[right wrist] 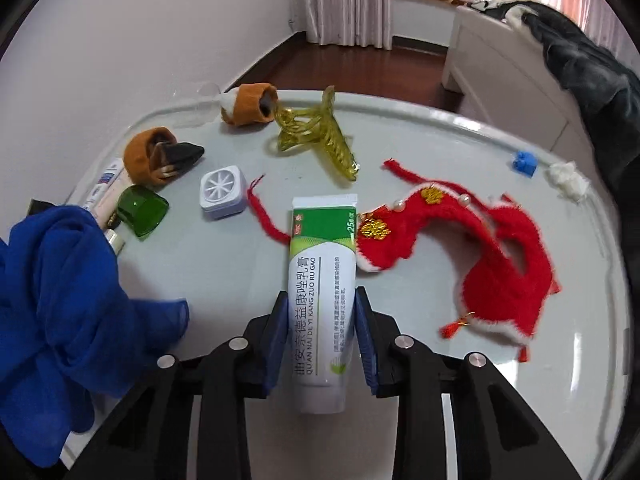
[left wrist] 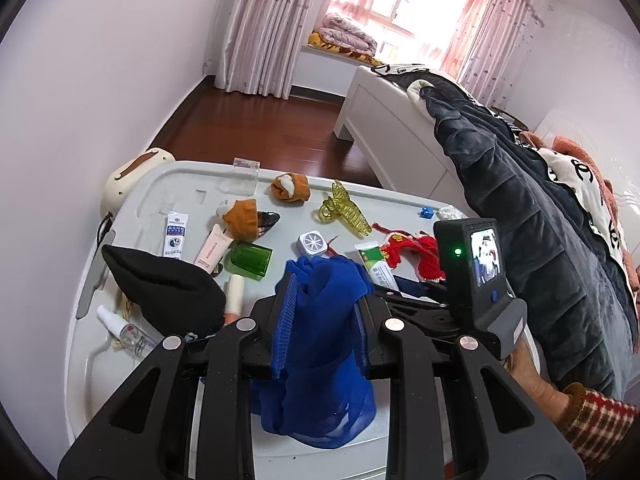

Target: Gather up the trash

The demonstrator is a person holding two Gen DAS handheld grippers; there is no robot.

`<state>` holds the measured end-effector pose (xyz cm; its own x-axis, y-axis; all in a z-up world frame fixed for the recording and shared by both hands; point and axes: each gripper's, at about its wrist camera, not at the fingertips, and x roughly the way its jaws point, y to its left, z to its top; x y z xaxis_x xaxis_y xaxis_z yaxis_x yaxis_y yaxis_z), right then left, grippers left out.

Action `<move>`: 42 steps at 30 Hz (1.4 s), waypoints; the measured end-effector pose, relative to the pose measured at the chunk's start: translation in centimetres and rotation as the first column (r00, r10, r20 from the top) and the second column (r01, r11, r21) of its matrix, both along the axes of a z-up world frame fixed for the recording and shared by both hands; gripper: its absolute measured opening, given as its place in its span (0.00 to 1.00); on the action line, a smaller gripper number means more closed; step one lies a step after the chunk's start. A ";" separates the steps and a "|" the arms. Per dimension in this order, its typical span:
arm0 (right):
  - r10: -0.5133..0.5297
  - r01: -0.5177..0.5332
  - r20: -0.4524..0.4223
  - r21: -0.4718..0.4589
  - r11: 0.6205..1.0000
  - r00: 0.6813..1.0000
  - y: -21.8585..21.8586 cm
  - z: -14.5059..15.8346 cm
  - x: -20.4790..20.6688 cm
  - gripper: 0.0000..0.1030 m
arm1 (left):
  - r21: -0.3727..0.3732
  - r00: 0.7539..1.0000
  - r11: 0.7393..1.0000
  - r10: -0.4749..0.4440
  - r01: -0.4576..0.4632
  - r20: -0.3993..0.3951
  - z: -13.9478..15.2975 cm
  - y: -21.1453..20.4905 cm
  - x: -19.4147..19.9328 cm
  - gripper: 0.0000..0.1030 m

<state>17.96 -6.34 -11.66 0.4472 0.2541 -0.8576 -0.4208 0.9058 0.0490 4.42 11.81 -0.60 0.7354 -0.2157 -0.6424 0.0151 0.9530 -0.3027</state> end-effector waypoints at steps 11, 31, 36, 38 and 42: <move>0.028 -0.033 0.056 0.090 0.995 0.998 -2.2 4.2 -3.7 0.31 | -0.006 0.999 0.999 -0.039 0.039 -0.001 0.2 -0.4 -0.5 0.24; 0.033 -0.016 -0.095 0.174 0.985 0.995 -14.0 5.2 -25.4 0.31 | -0.073 0.950 0.953 -0.300 0.295 -0.083 -1.3 -9.2 -16.3 0.24; 0.012 0.020 -0.239 0.130 0.991 0.971 -15.4 0.4 -28.7 0.33 | -0.088 0.902 0.927 -0.376 0.366 -0.211 -5.3 -12.0 -18.6 0.24; -0.004 0.033 -0.288 0.096 0.995 0.958 -15.7 -1.2 -29.3 0.51 | -0.084 0.886 0.923 -0.385 0.377 -0.257 -6.7 -12.7 -18.8 0.25; -0.047 0.076 -0.261 0.103 0.992 0.964 -16.6 -0.7 -29.1 0.79 | -0.036 0.869 0.938 -0.333 0.344 -0.366 -8.3 -12.9 -18.6 0.52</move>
